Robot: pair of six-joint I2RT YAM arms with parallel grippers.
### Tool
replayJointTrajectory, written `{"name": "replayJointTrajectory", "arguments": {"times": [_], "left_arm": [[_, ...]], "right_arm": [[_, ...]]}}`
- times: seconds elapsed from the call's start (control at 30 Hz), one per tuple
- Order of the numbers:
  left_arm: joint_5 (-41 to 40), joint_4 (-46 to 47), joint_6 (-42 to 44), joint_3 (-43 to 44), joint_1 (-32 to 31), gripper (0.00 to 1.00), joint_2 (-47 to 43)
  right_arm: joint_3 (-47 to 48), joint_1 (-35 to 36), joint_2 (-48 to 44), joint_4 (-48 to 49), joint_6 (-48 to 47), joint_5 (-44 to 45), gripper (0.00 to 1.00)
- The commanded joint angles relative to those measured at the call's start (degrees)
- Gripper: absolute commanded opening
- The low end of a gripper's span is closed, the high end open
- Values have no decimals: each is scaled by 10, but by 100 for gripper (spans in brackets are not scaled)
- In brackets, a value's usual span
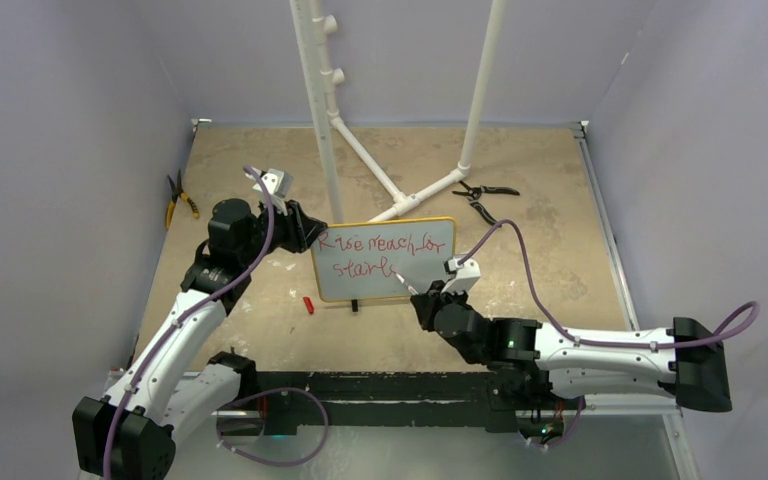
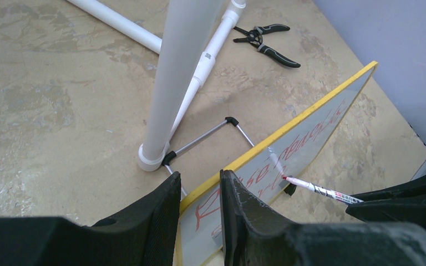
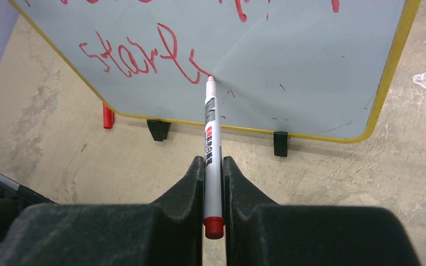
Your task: Write a sentence on the whiteboard
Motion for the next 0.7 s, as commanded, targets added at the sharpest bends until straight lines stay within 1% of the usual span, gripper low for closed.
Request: {"name": "replayJointTrajectory", "arguments": {"times": [0.0, 0.23, 0.47, 0.67], "left_arm": [[13, 2, -10, -6, 0, 30, -1], [12, 2, -9, -6, 0, 30, -2], [9, 0, -10, -6, 0, 30, -6], [8, 0, -10, -6, 0, 30, -6]], "right_arm": [[15, -3, -7, -30, 22, 25, 0], [8, -3, -4, 7, -11, -9, 0], [13, -2, 4, 41, -40, -22, 0], [9, 0, -21, 47, -54, -25, 0]]}}
